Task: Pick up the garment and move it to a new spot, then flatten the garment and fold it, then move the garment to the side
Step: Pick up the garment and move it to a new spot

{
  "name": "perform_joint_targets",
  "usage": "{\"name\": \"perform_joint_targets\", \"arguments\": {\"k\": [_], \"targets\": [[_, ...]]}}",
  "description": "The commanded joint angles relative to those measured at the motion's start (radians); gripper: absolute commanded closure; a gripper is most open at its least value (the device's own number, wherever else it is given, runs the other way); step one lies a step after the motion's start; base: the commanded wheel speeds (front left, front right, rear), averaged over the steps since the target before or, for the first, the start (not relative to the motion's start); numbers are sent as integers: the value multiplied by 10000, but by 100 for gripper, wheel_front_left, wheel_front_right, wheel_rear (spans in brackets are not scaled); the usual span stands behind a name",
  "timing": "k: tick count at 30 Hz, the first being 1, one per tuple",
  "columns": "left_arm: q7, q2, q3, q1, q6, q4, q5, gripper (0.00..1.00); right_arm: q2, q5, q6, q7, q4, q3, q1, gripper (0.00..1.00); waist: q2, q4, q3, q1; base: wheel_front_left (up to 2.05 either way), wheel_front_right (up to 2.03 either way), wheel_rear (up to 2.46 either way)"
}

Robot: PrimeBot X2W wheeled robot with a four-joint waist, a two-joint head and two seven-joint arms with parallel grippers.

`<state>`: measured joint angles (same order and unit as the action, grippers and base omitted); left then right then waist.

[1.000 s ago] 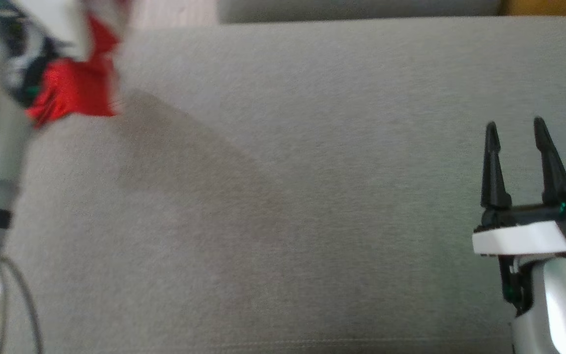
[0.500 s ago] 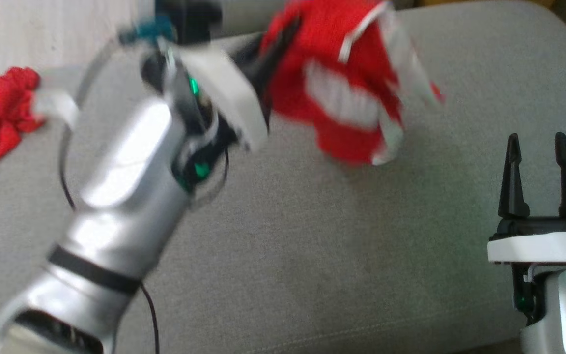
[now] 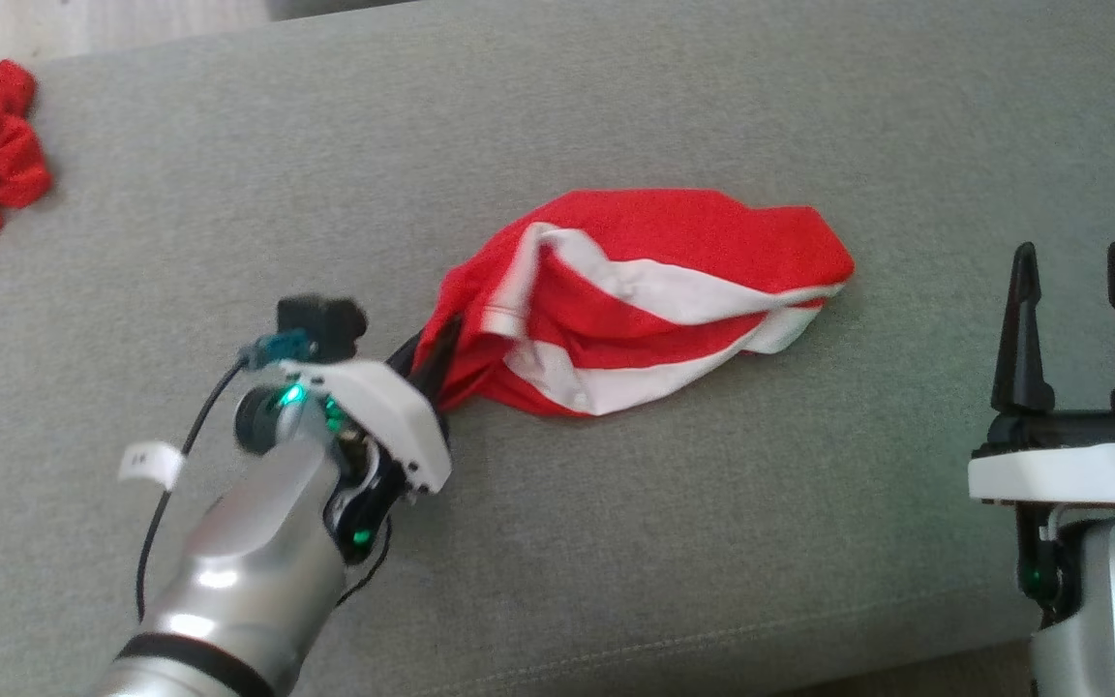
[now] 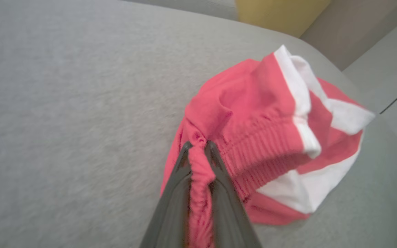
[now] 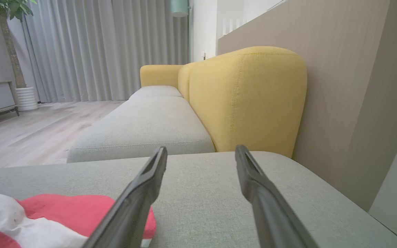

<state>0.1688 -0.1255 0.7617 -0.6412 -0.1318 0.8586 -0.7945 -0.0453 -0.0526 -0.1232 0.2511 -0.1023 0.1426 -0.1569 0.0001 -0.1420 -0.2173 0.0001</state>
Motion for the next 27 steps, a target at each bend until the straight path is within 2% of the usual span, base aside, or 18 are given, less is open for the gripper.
{"name": "perform_joint_targets", "arguments": {"k": [1,5,6,7,8,9,16,22,27], "targets": [[201,-132,-256,-119,13,74,30,100,-49,34,-75,106,321,-224,-194,0,-1,135,83,-1,0,0,0],[503,11,-228,-24,13,594,60,100,-49,59,-75,106,316,-318,-177,0,-1,310,172,-1,0,0,0],[592,61,-235,-26,13,692,60,86,-49,70,-75,106,318,-340,-176,0,-1,360,191,-1,0,0,0],[662,108,-219,-37,13,752,67,61,-49,82,-75,106,317,-355,-176,0,-1,413,210,-1,0,0,0],[727,140,-215,-61,13,790,85,25,-49,97,-75,106,311,-369,-175,0,-1,463,229,-1,0,0,0],[786,156,-238,-95,13,819,102,0,-49,109,-75,106,305,-385,-170,0,-1,504,246,-1,0,0,0],[922,-23,-925,-201,108,407,470,0,-49,187,-75,107,263,-385,-127,0,-1,748,409,-1,0,0,0],[927,-363,-2251,569,462,-1233,1401,0,-49,234,-75,107,172,-390,-50,0,-1,869,680,-1,0,0,0],[928,-349,-3544,1764,848,-2863,2331,0,-49,300,-75,107,46,-329,95,0,-1,991,1025,-1,0,0,0]]}}
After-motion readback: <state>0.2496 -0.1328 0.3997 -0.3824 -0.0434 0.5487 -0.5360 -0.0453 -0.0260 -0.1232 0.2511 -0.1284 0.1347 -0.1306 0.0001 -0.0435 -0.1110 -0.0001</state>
